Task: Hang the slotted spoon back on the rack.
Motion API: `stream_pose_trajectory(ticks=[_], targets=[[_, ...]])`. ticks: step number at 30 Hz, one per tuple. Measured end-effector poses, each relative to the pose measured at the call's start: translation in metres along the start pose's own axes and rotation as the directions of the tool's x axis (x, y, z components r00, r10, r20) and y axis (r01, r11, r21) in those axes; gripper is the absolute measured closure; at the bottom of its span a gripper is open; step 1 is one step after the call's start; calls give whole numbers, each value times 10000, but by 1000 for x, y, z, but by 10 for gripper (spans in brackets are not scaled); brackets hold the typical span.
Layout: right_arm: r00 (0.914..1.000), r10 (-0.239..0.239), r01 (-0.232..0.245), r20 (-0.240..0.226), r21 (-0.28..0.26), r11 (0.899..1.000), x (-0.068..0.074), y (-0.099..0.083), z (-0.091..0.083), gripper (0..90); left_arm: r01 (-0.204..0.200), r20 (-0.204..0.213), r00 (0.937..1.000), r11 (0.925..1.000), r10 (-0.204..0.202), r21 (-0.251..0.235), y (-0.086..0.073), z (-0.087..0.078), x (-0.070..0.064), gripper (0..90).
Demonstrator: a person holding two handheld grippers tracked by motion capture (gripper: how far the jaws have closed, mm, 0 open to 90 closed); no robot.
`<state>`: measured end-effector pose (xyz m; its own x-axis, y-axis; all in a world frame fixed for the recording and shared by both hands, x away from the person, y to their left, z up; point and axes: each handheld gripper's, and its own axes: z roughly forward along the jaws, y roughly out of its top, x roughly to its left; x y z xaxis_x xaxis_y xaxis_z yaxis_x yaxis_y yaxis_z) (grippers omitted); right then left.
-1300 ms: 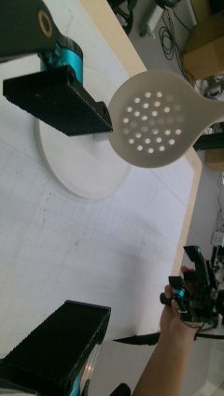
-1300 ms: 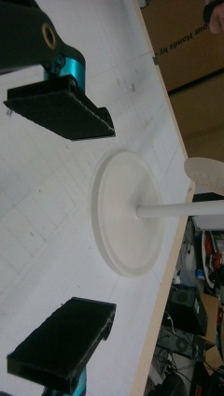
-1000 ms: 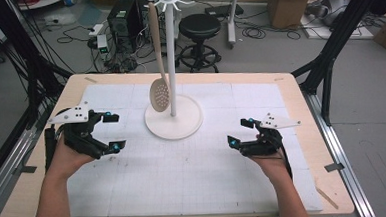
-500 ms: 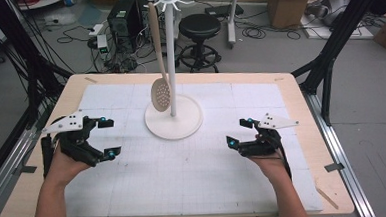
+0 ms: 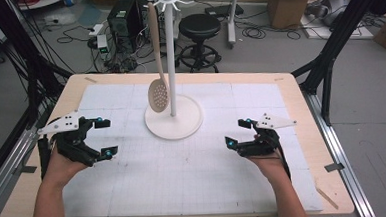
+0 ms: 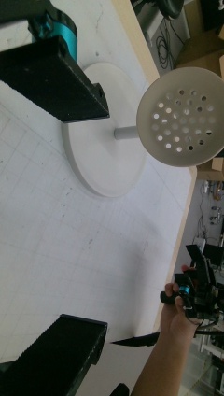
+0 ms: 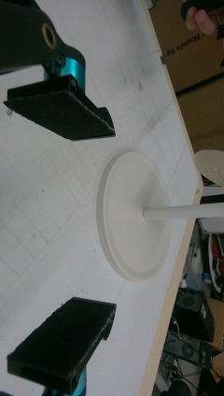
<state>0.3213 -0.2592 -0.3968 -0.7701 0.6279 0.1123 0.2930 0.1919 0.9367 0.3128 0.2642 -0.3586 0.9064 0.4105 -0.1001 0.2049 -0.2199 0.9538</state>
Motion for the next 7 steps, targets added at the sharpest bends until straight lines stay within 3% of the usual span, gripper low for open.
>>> stream_pose_trajectory(ticks=[7], targets=[[10000, -11, 10, 23, 122, 9999, 1, 0, 1, 124, 182, -213, 9996, 9995, -176, 269, -5, 3, 3, 17]])
